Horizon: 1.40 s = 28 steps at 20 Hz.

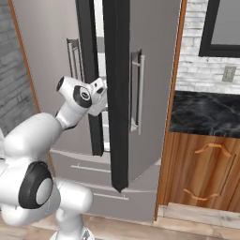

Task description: Move the hot dog bun to the plate on the dining table and place the condiment next to that plate. Then navigate to the fridge and take the sausage and place it on the plate as well.

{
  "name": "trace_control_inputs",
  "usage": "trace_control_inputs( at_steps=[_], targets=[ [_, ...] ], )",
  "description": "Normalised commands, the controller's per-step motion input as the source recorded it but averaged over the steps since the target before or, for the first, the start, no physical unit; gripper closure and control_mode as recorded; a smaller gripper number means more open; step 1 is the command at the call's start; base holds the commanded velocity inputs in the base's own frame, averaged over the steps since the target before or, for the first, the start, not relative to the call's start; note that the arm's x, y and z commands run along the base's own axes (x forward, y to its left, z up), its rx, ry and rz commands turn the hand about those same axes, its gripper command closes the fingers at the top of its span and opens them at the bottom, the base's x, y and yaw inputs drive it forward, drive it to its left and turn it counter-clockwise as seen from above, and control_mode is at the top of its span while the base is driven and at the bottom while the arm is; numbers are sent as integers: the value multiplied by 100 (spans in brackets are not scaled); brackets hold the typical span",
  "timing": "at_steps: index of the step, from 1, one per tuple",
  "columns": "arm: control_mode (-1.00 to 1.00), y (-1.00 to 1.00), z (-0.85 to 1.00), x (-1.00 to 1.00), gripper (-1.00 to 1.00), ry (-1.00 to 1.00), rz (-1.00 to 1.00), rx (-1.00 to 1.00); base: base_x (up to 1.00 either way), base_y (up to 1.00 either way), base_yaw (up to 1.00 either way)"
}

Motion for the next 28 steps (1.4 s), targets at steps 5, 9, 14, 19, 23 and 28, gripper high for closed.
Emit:
trace_control_inputs(
  at_steps=[5, 9, 14, 19, 23, 28],
  targets=[
    [-100, -68, 0, -39, -100, 0, -17, 2, 0, 0, 0],
    [-100, -68, 0, -36, -100, 0, -17, 3, 0, 0, 0],
    [-100, -71, 0, -22, -100, 0, -15, 2, 0, 0, 0],
    [-100, -71, 0, -13, -100, 0, -13, 2, 0, 0, 0],
    [-100, -67, 0, -3, -100, 0, -11, 2, 0, 0, 0],
    [-100, -53, 0, 0, -100, 0, -6, 2, 0, 0, 0]
  ],
)
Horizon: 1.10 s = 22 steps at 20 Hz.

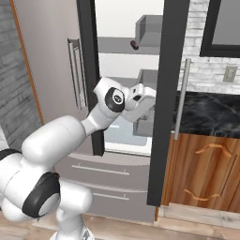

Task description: Move the hot dog bun to the plate on the dining table and place the condiment next to that plate. Then navigate to the fridge and take the sausage and place it on the plate as well.

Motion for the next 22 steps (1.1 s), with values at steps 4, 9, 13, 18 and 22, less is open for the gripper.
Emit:
trace_control_inputs(
  at_steps=[4, 9, 13, 18, 22],
  targets=[
    [-100, 2, 0, -37, -100, -15, 0, 2, 0, 0, 0],
    [-100, 85, 0, -23, -100, -14, -8, 9, 0, 0, 0],
    [-100, 100, 0, -16, -100, -18, -12, 16, 0, 0, 0],
    [-100, 100, -13, -1, -100, -16, -1, 22, 0, 0, 0],
    [-100, 100, -12, 0, -100, -18, 6, 24, 0, 0, 0]
  ],
)
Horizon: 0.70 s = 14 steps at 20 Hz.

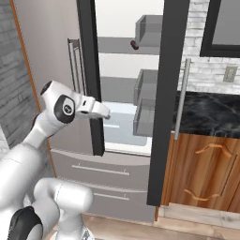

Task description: Move the hot dog bun to the plate on the dining table and place the condiment next to that plate. Then navigate to the fridge and take the sausage and place it on the plate as well.

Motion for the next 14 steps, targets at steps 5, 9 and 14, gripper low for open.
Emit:
trace_control_inputs(
  at_steps=[5, 9, 14],
  targets=[
    [-100, 98, 5, 1, -100, -14, 8, 21, 0, 0, 0],
    [-100, 84, 29, 9, -100, -4, 12, 18, 0, 0, 0],
    [-100, 67, 29, 24, -100, 0, 16, 16, 0, 0, 0]
  ],
)
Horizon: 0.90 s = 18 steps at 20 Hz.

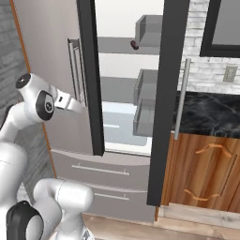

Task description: Move the hot dog bun to the plate on the dining table and place the condiment next to that plate. Then navigate to the fridge and take the sausage and place it on the plate as well.

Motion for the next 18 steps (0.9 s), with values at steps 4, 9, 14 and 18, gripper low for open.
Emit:
trace_control_inputs(
  at_steps=[4, 9, 14, 18],
  targets=[
    [-100, 47, 27, 33, -100, -9, 19, 12, 0, 0, 0],
    [-100, 20, 17, 17, -100, -30, 9, 1, 0, 0, 0],
    [-100, 7, 22, 36, -100, -9, 11, 2, 0, 0, 0],
    [-100, 0, 14, 56, -100, 13, 13, 2, 0, 0, 0]
  ],
)
